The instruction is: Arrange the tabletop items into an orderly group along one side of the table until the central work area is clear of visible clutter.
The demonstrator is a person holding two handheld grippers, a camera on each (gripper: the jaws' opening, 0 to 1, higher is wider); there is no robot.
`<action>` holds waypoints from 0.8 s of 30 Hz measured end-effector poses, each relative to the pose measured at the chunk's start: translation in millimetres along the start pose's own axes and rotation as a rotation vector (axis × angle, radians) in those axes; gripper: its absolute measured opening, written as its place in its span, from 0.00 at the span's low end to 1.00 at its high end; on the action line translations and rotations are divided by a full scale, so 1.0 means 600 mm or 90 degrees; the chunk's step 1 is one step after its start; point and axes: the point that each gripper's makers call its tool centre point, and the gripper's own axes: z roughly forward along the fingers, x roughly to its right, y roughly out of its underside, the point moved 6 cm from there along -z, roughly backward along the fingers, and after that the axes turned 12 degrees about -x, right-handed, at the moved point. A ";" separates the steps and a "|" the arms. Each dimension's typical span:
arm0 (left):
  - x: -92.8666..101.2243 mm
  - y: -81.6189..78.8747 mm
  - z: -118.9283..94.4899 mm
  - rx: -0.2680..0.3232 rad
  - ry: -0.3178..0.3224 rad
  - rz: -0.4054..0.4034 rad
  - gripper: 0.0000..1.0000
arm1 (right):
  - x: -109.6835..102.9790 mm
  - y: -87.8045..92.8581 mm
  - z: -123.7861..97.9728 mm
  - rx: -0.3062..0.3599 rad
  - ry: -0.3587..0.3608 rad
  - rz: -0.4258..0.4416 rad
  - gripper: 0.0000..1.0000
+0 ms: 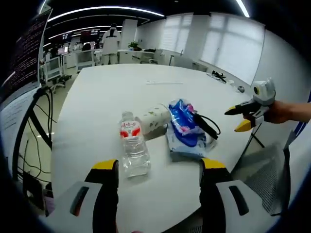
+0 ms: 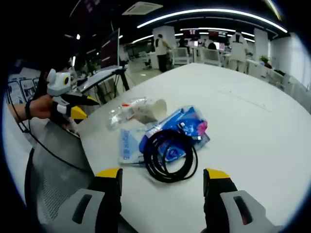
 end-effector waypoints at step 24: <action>0.001 0.006 0.000 -0.001 0.002 -0.006 0.68 | 0.000 0.012 0.003 -0.006 -0.002 0.003 0.68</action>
